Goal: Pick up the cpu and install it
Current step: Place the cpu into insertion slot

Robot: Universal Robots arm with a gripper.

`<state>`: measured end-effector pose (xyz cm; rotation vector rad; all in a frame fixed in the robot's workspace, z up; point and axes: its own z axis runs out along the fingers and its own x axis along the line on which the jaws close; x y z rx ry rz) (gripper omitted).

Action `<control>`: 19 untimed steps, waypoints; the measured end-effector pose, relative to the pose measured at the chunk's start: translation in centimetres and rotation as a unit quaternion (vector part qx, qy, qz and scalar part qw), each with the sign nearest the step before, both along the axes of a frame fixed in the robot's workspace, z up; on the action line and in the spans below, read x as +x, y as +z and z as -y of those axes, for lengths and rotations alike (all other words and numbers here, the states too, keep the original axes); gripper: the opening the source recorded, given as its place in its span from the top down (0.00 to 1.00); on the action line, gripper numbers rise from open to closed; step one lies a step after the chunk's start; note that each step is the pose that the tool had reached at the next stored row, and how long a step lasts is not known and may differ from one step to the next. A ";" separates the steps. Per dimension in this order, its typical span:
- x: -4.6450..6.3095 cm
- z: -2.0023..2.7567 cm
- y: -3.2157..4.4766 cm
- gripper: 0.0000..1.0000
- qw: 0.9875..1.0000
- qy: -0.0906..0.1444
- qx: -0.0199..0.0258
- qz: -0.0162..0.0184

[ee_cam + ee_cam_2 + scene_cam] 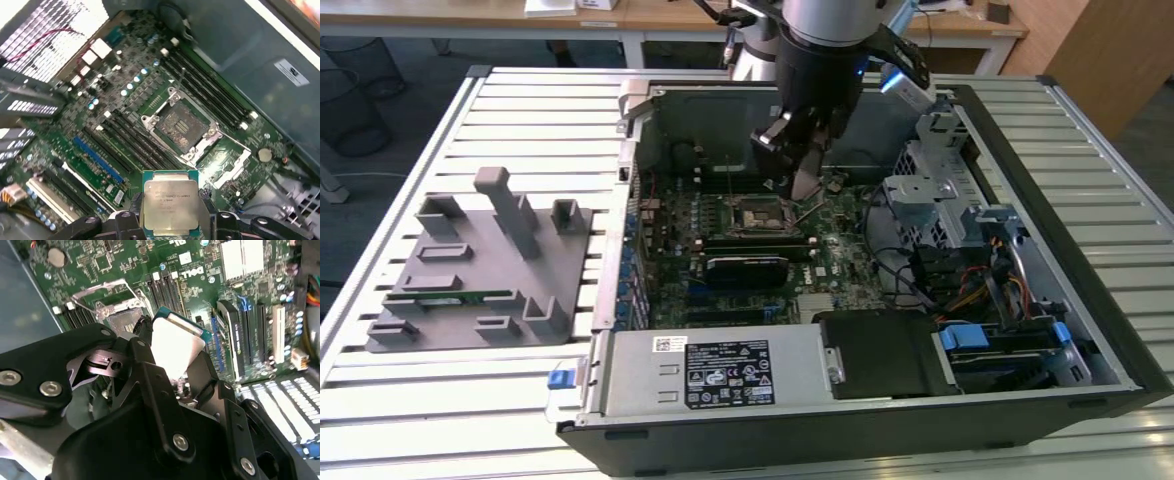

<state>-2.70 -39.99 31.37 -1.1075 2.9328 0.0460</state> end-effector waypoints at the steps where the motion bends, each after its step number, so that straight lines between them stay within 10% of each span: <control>1: 0.0 0.00 -0.12 0.47 1.000 -0.019 0.000 0.000; 10: 0.0 0.00 -0.69 0.47 0.994 -0.109 0.000 0.000; 19: 0.0 0.00 -1.18 0.47 0.982 -0.190 0.000 0.000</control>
